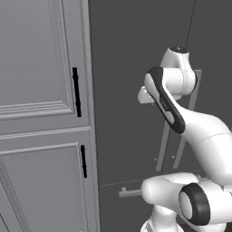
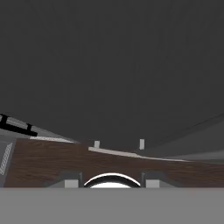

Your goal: Grab a lemon wedge from the fridge and one ice cube from the ice bowl, and put them in the glass of lemonade.

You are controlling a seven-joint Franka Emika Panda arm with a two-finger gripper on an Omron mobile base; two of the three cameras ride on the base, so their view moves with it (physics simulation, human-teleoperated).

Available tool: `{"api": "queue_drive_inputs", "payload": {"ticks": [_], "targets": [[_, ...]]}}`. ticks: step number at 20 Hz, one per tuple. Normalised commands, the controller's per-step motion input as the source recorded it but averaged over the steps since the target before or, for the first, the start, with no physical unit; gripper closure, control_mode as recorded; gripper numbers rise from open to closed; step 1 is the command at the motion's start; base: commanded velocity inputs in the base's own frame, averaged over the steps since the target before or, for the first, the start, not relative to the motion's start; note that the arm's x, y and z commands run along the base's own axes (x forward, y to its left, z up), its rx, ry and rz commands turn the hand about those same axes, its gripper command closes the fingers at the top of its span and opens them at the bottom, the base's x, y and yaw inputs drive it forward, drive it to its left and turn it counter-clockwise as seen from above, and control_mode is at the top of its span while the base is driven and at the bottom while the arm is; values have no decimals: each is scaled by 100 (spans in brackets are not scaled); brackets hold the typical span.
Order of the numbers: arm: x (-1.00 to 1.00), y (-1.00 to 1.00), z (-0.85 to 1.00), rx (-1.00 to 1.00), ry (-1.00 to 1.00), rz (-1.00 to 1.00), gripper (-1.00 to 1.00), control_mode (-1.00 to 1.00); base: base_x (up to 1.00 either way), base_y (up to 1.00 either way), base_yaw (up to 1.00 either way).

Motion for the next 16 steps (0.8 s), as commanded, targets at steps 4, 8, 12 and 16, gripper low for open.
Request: {"api": "queue_drive_inputs", "payload": {"ticks": [4,8,12,16], "targets": [[-45,-21,-4,1,0,-2,-100,-100,0,0,0],[-85,-58,-17,4,0,-11,-100,-100,0,0,0],[-72,-48,-17,2,0,-11,-100,-100,0,0,0],[-49,-28,-25,1,0,-8,-100,-100,0,0,0]]}}
